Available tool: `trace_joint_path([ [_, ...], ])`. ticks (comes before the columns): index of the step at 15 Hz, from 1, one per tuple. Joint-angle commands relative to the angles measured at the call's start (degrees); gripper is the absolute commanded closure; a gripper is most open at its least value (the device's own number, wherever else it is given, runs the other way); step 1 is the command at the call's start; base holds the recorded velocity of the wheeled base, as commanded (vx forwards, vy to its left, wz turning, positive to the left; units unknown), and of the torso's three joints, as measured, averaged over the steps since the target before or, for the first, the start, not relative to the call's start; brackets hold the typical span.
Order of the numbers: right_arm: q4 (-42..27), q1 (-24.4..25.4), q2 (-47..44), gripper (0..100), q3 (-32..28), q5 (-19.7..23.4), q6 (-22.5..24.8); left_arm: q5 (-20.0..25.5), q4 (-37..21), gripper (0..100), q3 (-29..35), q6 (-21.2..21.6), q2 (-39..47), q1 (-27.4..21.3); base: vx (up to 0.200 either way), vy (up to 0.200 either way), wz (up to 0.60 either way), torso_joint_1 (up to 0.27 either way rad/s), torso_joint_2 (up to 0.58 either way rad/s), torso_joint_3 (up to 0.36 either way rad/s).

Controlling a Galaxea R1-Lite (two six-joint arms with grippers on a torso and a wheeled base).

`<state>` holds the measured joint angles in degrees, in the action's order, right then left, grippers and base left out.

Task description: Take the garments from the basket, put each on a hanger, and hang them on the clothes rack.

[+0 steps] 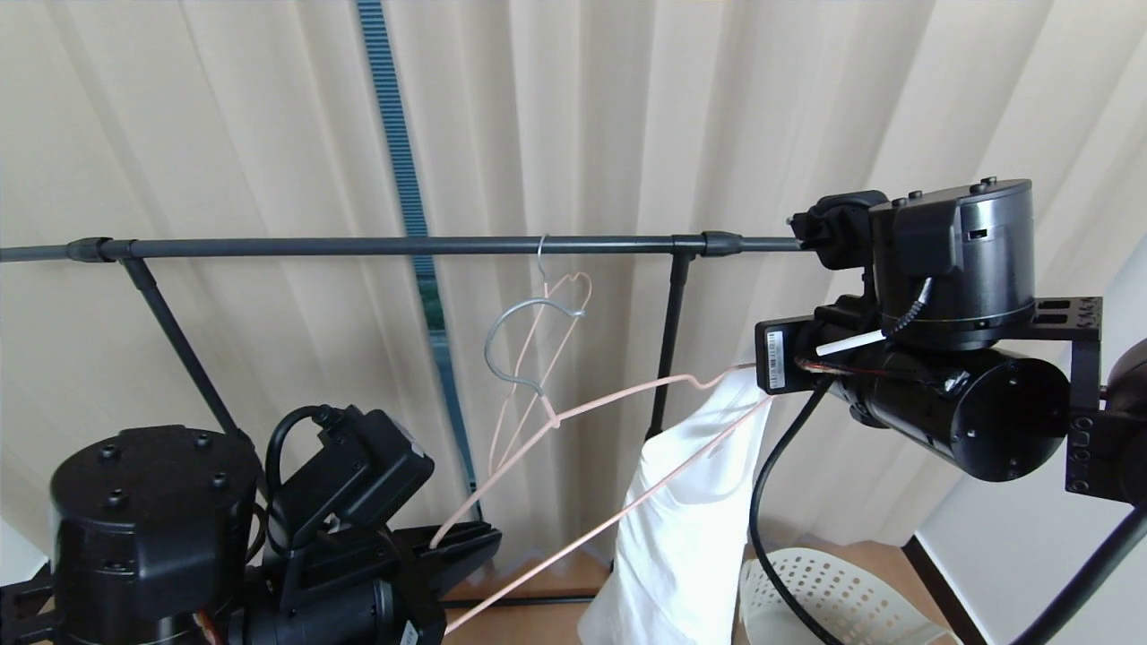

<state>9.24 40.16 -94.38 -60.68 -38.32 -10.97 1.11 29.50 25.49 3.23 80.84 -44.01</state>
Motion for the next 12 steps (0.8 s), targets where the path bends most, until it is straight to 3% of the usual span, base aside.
trace_joint_path([
  [1,0.0,0.1,0.2,100,0.1,-0.8,0.1,-1.1,0.0,100,0.2,-0.7,1.3,0.1,0.000,0.000,0.00,0.000,0.00,0.000],
  [4,0.0,0.5,0.3,100,0.3,-2.8,0.7,-4.2,0.0,100,0.6,-1.9,1.6,0.2,0.000,0.000,0.00,0.000,0.00,0.000],
  [12,0.1,1.1,0.2,100,0.6,-6.8,1.9,-5.9,0.3,100,2.2,-2.3,2.6,0.9,0.000,0.000,0.00,0.000,0.00,0.000],
])
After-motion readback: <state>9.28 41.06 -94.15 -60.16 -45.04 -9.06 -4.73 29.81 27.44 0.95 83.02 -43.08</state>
